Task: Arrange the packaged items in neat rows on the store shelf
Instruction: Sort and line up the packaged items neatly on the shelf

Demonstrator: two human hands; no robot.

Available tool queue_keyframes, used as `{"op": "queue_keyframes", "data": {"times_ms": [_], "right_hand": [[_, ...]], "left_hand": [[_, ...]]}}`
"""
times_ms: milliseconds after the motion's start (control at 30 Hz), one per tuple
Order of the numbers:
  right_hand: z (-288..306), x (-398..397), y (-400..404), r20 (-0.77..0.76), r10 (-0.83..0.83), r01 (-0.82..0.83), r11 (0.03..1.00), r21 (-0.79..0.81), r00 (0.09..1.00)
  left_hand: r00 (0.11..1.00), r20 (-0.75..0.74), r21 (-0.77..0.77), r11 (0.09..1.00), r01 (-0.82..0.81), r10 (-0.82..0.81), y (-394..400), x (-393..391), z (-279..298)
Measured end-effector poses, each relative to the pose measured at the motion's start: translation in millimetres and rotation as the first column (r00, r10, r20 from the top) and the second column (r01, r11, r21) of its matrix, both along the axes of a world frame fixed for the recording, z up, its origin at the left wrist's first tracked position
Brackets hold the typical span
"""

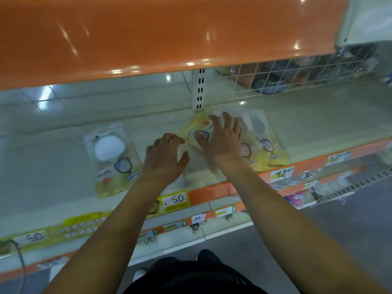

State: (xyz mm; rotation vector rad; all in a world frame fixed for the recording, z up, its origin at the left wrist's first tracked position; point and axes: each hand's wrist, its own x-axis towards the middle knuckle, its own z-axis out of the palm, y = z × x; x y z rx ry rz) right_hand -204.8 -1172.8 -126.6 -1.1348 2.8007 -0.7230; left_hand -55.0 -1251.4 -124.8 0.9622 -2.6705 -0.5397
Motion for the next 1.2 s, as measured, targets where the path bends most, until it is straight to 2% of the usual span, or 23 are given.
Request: {"op": "queue_keyframes", "data": {"times_ms": [300, 433, 533, 767, 933, 1067, 1200], "right_hand": [[1, 85, -71, 0.011, 0.265, -0.265, 0.964, 0.019, 0.964], [6, 123, -95, 0.031, 0.438, -0.438, 0.899, 0.015, 0.899], [6, 151, -108, 0.045, 0.506, -0.507, 0.861, 0.022, 0.861], [-1, 189, -130, 0.060, 0.519, -0.522, 0.843, 0.132, 0.853], [-7, 205, -147, 0.114, 0.389, -0.405, 0.869, 0.284, 0.914], [-12, 214, -152, 0.113, 0.332, -0.348, 0.845, 0.406, 0.937], [-10, 221, -157, 0.100, 0.342, -0.352, 0.844, 0.404, 0.934]], "left_hand": [[0.970, -0.016, -0.005, 0.970, -0.242, 0.242, -43, 95, 7], [0.947, 0.017, -0.055, 0.946, -0.321, 0.322, -56, 138, 7], [0.923, 0.017, -0.091, 0.920, -0.381, 0.383, -64, 166, 6], [0.892, 0.028, -0.070, 0.891, -0.449, 0.452, -80, 215, 3], [0.894, -0.002, -0.100, 0.889, -0.446, 0.448, -82, 241, -3], [0.901, 0.000, -0.088, 0.897, -0.432, 0.434, -86, 252, -6], [0.914, 0.004, -0.069, 0.912, -0.404, 0.405, -90, 256, -9]]}}
